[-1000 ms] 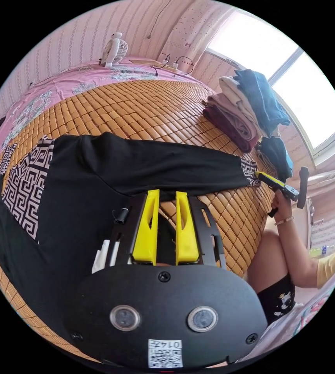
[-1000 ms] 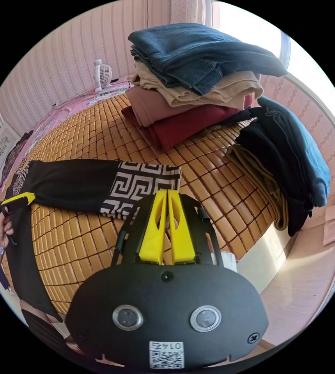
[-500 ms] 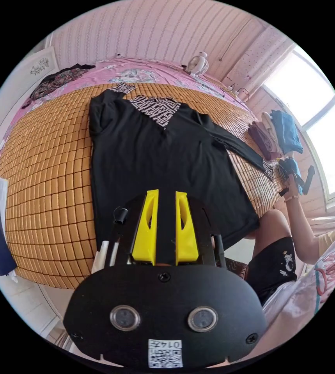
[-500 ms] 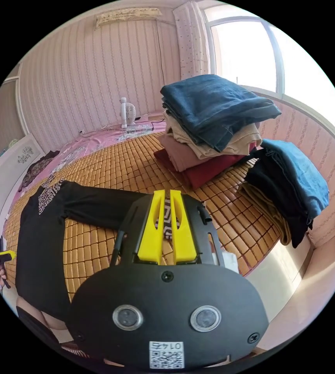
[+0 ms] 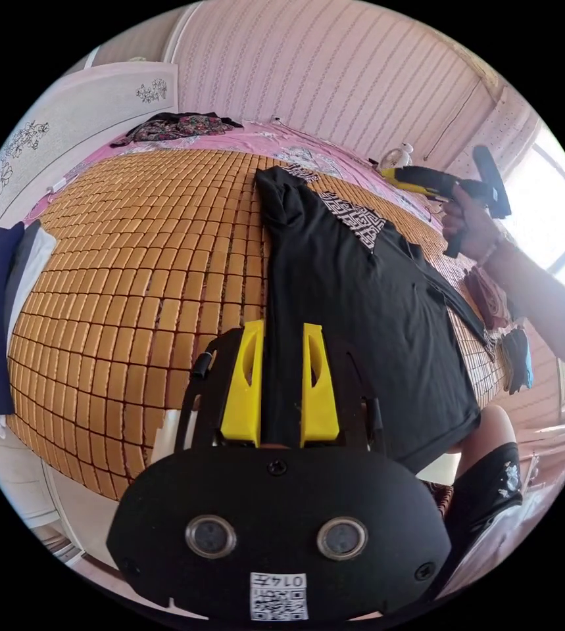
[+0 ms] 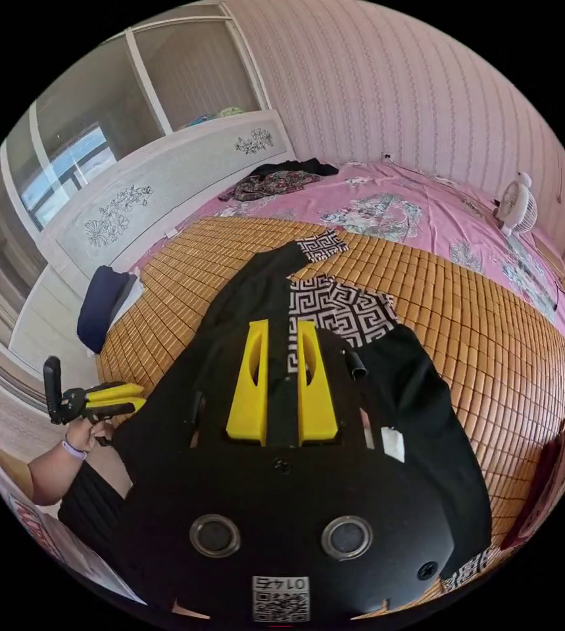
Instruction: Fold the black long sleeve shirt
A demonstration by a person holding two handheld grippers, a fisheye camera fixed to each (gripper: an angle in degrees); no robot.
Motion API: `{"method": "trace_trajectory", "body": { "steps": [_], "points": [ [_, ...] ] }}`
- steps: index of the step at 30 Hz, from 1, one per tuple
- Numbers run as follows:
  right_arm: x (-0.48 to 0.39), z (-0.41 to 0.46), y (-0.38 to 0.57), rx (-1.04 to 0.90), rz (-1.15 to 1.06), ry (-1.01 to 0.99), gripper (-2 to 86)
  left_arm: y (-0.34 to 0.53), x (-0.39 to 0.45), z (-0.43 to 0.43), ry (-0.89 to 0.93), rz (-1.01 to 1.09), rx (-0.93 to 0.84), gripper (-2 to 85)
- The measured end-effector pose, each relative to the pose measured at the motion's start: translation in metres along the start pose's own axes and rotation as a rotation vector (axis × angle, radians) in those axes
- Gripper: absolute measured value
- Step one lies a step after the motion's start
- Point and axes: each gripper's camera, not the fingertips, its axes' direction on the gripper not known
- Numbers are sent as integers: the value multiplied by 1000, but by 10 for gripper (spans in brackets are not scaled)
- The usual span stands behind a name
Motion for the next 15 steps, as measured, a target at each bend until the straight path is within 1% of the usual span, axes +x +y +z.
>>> {"method": "trace_trajectory", "body": {
  "steps": [2,4,6,8,10,11,13,14,15],
  "points": [
    [-17,40,-40,-16,22,-64,97,2,-17,0,-11,3,6,89],
    [-42,100,-92,-96,0,-121,113,5,-28,1,10,7,-8,83],
    [-61,144,-124,-133,-15,-81,118,9,-38,5,18,9,-60,72],
    [-74,186,-151,-170,8,-48,121,12,-49,2,21,22,-69,61],
    [-85,240,-179,-247,45,-17,121,15,-59,-2,19,48,-75,59],
    [-87,253,-184,-265,50,-8,120,17,-67,-5,37,56,-76,59],
    [-93,301,-199,-362,53,123,93,21,-79,-9,67,62,-79,60],
    [-94,309,-201,-381,47,167,65,23,-88,-12,86,61,-78,61],
    [-100,314,-204,-336,22,251,9,24,-92,-14,98,59,-78,62]
  ]
}}
